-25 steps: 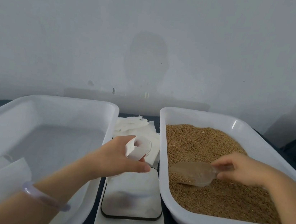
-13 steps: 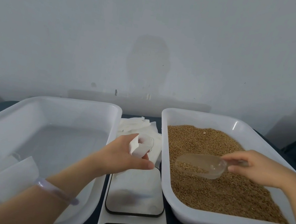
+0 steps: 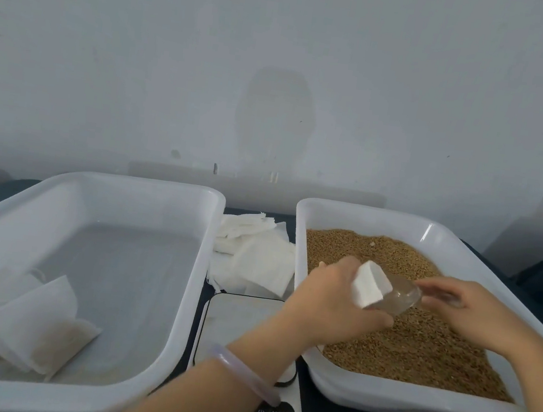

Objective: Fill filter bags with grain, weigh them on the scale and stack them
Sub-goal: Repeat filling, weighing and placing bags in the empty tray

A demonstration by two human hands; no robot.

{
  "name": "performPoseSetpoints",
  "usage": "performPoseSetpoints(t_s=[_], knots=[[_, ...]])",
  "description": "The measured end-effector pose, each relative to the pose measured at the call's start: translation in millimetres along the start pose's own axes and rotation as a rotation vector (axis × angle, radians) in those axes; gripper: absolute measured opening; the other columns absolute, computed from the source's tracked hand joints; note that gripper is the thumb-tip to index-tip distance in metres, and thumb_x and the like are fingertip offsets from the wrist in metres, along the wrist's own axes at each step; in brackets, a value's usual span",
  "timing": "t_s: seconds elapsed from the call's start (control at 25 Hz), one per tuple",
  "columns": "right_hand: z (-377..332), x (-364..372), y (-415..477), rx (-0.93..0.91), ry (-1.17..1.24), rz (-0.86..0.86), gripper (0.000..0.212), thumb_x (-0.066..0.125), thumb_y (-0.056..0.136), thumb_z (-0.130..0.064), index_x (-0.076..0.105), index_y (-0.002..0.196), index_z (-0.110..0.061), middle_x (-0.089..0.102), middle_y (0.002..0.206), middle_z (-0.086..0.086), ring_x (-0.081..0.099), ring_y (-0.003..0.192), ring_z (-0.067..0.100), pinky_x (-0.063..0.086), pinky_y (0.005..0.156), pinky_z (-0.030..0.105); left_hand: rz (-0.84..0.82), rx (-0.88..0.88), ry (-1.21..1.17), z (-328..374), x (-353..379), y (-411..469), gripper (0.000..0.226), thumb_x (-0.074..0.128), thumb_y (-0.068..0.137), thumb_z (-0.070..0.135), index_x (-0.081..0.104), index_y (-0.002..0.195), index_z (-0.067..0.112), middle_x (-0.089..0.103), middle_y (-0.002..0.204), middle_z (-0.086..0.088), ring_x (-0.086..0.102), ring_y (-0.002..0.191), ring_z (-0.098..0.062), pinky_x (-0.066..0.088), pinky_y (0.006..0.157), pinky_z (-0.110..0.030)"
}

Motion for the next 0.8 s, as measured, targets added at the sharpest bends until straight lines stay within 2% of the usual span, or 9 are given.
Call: performPoseSetpoints(t_s=[0.12, 0.2, 0.28, 0.4, 0.44, 0.56, 0.68, 0.8], knots=[[-0.9, -5.7, -1.2, -0.011, -0.024, 0.121, 0.029, 0.056, 0.091, -0.021, 0.060, 0.118, -0.030, 0.061, 0.118, -0.009, 0.053, 0.102, 0.008, 0.042, 0.096, 0.035, 0.078, 0.008, 0.139, -5.0, 9.7, 2.8, 0.058, 0.070, 0.076, 0.046, 0.045, 0.124, 0.024, 0.060, 0.099, 0.006, 0.056, 0.103, -0.019, 0.030, 0.110, -0.044], [-5.2, -14.9, -5.1, -0.055, -0.068, 0.198, 0.033, 0.055, 0.091, -0.021, 0.059, 0.123, -0.026, 0.061, 0.119, -0.007, 0.052, 0.101, 0.008, 0.040, 0.096, 0.035, 0.160, -0.017, 0.239, -8.3, 9.4, 2.7, 0.049, 0.067, 0.076, 0.050, 0.044, 0.110, 0.022, 0.055, 0.087, 0.008, 0.058, 0.100, -0.021, 0.014, 0.117, -0.044], [-10.0, -28.3, -13.9, -0.107, -0.098, 0.225, 0.032, 0.055, 0.090, -0.024, 0.056, 0.120, -0.036, 0.061, 0.118, -0.009, 0.052, 0.103, 0.007, 0.038, 0.099, 0.038, 0.216, -0.067, 0.281, -10.6, 7.1, 0.9, 0.045, 0.065, 0.076, 0.053, 0.040, 0.099, 0.024, 0.052, 0.081, 0.010, 0.059, 0.099, -0.022, 0.003, 0.117, -0.047], [-15.1, -55.2, -30.9, -0.157, -0.118, 0.235, 0.030, 0.056, 0.084, -0.038, 0.055, 0.103, -0.060, 0.063, 0.108, -0.026, 0.057, 0.103, 0.000, 0.041, 0.097, 0.039, 0.239, -0.137, 0.214, -14.2, 4.9, 1.4, 0.046, 0.066, 0.073, 0.054, 0.043, 0.099, 0.024, 0.052, 0.079, 0.011, 0.058, 0.097, -0.021, 0.009, 0.115, -0.050], [-14.0, -64.4, -35.0, -0.163, -0.130, 0.237, 0.027, 0.055, 0.079, -0.045, 0.059, 0.099, -0.063, 0.064, 0.103, -0.030, 0.058, 0.102, -0.004, 0.042, 0.096, 0.040, 0.235, -0.147, 0.202, -15.1, 4.9, 2.1, 0.048, 0.067, 0.072, 0.054, 0.044, 0.100, 0.024, 0.052, 0.079, 0.012, 0.057, 0.094, -0.021, 0.014, 0.114, -0.050], [-13.4, -84.9, -40.8, -0.190, -0.169, 0.205, 0.032, 0.054, 0.071, -0.055, 0.060, 0.102, -0.062, 0.063, 0.104, -0.036, 0.056, 0.103, -0.013, 0.044, 0.098, 0.045, 0.222, -0.160, 0.171, -17.2, 6.5, 3.5, 0.050, 0.068, 0.071, 0.057, 0.045, 0.102, 0.026, 0.045, 0.075, 0.018, 0.043, 0.081, -0.016, 0.025, 0.110, -0.049], [-21.2, -93.1, -39.1, -0.212, -0.225, 0.158, 0.033, 0.053, 0.069, -0.059, 0.060, 0.101, -0.062, 0.064, 0.102, -0.035, 0.056, 0.100, -0.015, 0.047, 0.095, 0.042, 0.216, -0.174, 0.155, -17.8, 6.9, 3.5, 0.053, 0.069, 0.071, 0.058, 0.046, 0.107, 0.026, 0.041, 0.073, 0.020, 0.033, 0.075, -0.011, 0.030, 0.108, -0.049], [-34.5, -96.9, -33.2, -0.229, -0.264, 0.122, 0.024, 0.060, 0.075, -0.050, 0.063, 0.096, -0.060, 0.065, 0.097, -0.035, 0.057, 0.098, -0.014, 0.045, 0.097, 0.039, 0.197, -0.167, 0.174, -16.8, 7.0, 2.8, 0.056, 0.070, 0.070, 0.059, 0.046, 0.109, 0.027, 0.039, 0.073, 0.021, 0.034, 0.076, -0.011, 0.030, 0.108, -0.049]])
Point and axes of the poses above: each hand's wrist, its own y-axis towards the middle knuckle, its own x-axis out of the palm, z = x × y, the point moved 4 cm from there along y, towards the middle knuckle
